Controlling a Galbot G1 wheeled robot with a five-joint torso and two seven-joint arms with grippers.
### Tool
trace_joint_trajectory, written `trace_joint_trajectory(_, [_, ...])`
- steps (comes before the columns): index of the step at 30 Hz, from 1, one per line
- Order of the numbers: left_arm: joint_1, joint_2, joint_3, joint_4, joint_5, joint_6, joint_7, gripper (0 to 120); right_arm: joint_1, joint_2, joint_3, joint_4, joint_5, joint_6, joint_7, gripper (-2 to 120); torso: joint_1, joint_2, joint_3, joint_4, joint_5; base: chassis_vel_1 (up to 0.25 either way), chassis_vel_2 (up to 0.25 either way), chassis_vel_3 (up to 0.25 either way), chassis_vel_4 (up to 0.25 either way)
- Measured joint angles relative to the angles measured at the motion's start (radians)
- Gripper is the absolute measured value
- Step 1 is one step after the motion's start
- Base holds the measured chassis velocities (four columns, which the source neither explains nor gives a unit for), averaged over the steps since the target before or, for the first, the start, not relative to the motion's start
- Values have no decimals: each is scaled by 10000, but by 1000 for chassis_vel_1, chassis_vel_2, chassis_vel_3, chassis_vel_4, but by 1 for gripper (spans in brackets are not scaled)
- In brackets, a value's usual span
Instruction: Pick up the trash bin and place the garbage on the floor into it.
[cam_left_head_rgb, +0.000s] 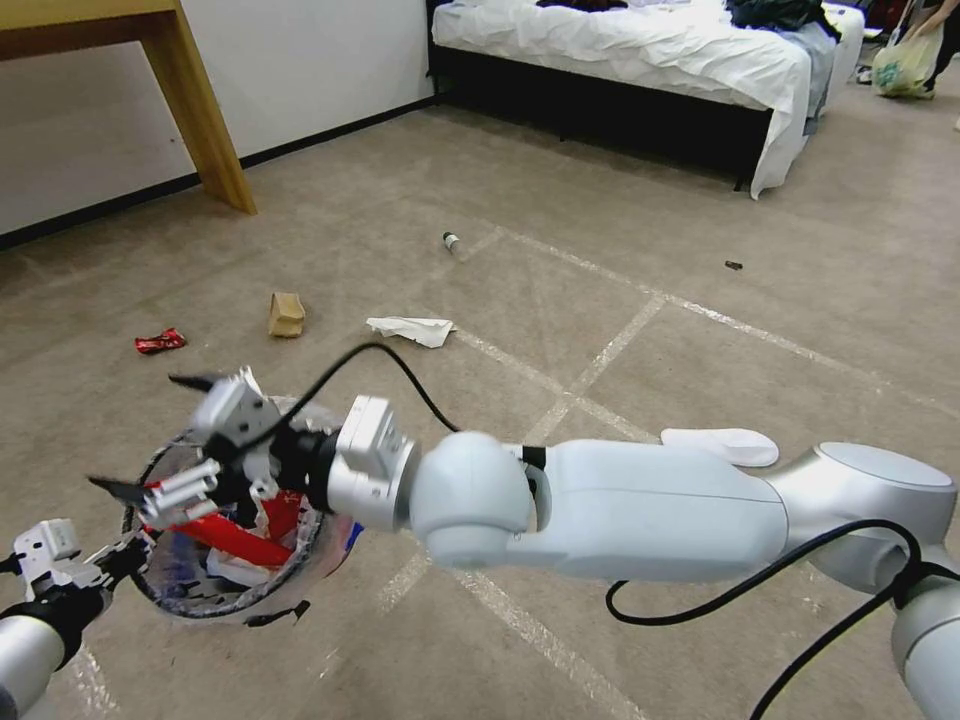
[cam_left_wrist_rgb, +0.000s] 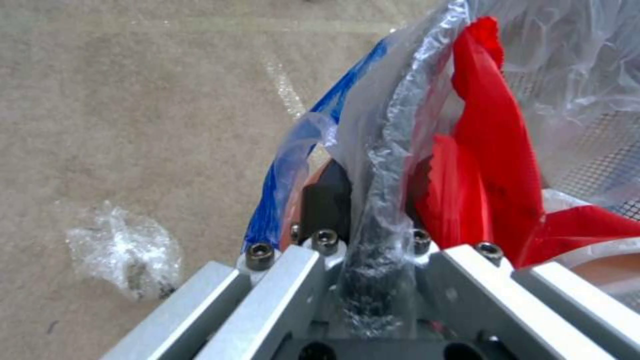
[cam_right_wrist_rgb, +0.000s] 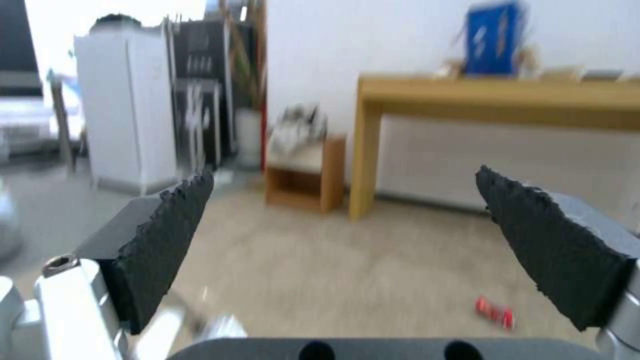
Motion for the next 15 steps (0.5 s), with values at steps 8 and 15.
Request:
trace_joint_trajectory(8, [63,14,-108,99,143,1,21,1,-731,-1265,1835,-331,134,1070,-81,100,0,0,0,-1,0,0,0,0,0])
trace_joint_trajectory(15, [145,58,-224,109,168,0,43,1,-1718,-2107,3925,-735,-120,1521,-228,100,0,-1,0,1,3,0,0,0,0])
